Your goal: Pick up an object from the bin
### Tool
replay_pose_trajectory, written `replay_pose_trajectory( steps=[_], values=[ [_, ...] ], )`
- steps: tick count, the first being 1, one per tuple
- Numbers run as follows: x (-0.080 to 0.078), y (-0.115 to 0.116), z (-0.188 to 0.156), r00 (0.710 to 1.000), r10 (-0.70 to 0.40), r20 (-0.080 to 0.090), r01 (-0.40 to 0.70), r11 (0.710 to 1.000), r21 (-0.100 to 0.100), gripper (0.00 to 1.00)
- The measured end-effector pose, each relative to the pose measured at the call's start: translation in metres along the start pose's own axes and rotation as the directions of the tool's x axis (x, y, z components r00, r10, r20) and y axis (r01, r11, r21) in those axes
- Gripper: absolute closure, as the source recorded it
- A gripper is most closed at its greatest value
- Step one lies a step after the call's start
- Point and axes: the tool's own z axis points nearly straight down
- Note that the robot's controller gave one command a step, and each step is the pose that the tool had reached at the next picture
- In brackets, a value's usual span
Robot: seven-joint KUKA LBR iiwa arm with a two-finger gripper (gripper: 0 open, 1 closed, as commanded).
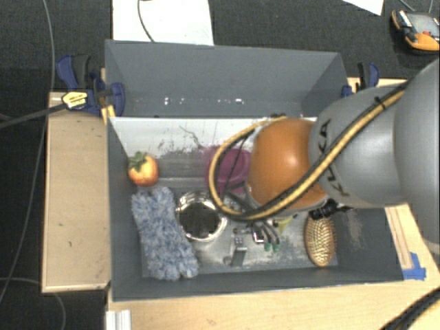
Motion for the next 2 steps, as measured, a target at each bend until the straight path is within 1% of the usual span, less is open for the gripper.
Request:
replay_pose_trajectory(
  steps=[1,2],
  values=[
    [0.0,0.0,0.0,1.0,0.0,0.0,0.0,1.0,0.0,0.0],
    [-0.002,-0.017,0.0,0.995,0.104,-0.001,-0.104,0.995,0.0,0.0]
  ],
)
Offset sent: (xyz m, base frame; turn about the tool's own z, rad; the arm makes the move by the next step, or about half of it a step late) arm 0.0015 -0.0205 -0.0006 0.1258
